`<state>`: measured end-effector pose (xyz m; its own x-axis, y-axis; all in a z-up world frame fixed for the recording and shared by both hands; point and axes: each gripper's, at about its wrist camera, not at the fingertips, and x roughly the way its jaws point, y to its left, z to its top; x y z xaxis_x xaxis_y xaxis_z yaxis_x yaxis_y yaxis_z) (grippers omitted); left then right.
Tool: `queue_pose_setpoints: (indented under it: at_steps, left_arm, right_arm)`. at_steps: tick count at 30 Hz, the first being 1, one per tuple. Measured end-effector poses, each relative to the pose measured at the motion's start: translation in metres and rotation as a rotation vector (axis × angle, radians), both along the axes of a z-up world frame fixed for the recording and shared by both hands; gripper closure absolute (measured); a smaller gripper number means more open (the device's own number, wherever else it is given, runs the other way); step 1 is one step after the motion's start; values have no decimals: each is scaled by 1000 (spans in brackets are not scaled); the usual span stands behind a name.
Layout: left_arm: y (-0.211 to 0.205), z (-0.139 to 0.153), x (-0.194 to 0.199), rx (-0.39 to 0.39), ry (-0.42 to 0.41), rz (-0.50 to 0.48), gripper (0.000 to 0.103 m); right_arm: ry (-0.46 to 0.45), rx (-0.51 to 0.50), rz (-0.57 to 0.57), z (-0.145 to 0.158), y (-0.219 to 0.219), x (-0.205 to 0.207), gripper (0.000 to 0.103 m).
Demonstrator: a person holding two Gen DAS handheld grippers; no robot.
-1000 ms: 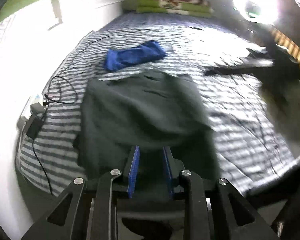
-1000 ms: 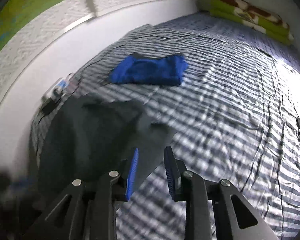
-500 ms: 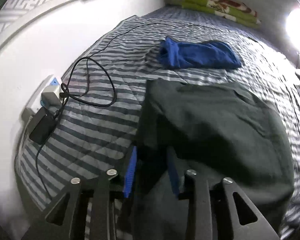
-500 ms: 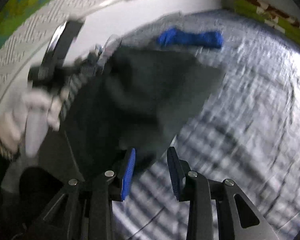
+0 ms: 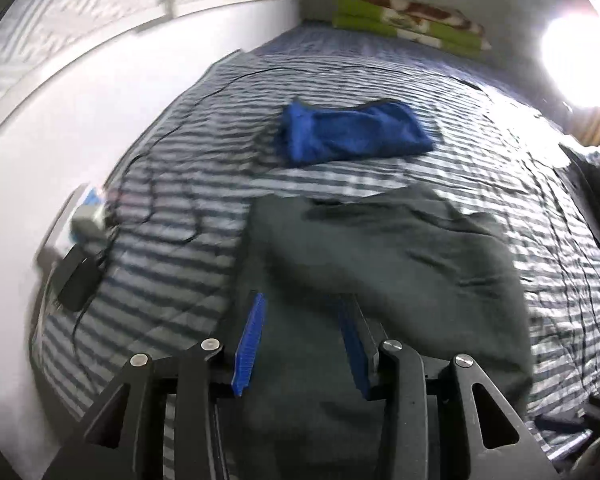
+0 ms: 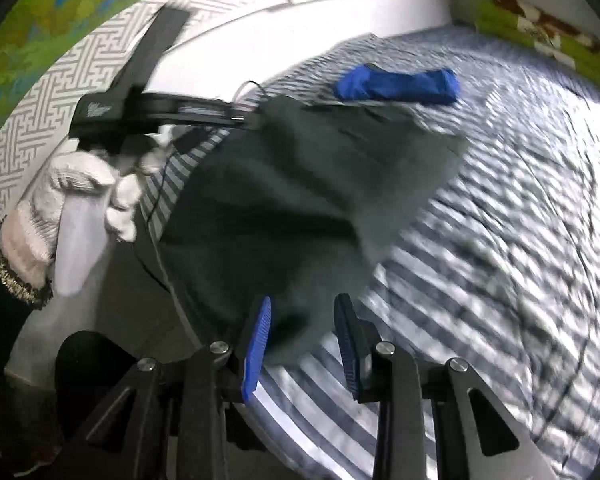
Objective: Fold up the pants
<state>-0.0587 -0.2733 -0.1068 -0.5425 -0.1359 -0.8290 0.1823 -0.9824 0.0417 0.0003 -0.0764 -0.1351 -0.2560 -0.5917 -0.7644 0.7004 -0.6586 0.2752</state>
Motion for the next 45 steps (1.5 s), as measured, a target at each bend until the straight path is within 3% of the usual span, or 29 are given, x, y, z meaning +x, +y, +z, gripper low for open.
queue_pose_setpoints:
  at_steps: [5, 11, 14, 18, 22, 26, 32, 34, 36, 38, 39, 40, 41, 43, 45]
  left_arm:
    - [33, -17, -27, -51, -42, -73, 61]
    - [35, -47, -55, -75, -90, -65, 61]
    - [30, -45, -60, -59, -82, -54, 61]
    - [13, -15, -35, -32, 3, -8, 61]
    - [23, 3, 12, 11, 52, -67, 59]
    - [66, -5, 63, 75, 35, -190, 59]
    - [132, -18, 105, 182, 2, -295, 59]
    - [151, -26, 109, 142, -24, -317, 59]
    - [166, -41, 106, 48, -54, -336, 59]
    - [165, -52, 100, 46, -76, -324, 59]
    - [161, -56, 97, 61, -88, -319, 66]
    - [158, -57, 96, 69, -90, -313, 78]
    - [154, -55, 96, 93, -92, -315, 81]
    - [150, -51, 99, 141, -86, -331, 90]
    - [151, -49, 99, 159, -82, -349, 93]
  right_arm:
    - [19, 92, 35, -25, -26, 4, 73]
    - [40, 132, 65, -35, -27, 15, 71]
    - [61, 165, 126, -34, -27, 21, 71]
    - [5, 66, 141, -14, 3, 5, 71]
    - [25, -57, -24, 8, 47, -39, 70]
    - [-118, -108, -183, 0, 67, -114, 69]
    - [-420, -211, -257, -40, 60, -171, 63]
    - [-454, -226, -269, -48, 54, -175, 61]
    - [-476, -241, -277, -58, 46, -183, 61]
    - [-493, -252, -285, -63, 39, -184, 61]
    - [-500, -254, -281, -63, 36, -184, 66]
    - [-501, -254, -274, -61, 31, -185, 84]
    - [-487, -245, -257, -54, 25, -186, 90]
    - [-424, -224, -215, -33, 13, -189, 97]
    - [-357, -210, -169, -7, 4, -185, 98]
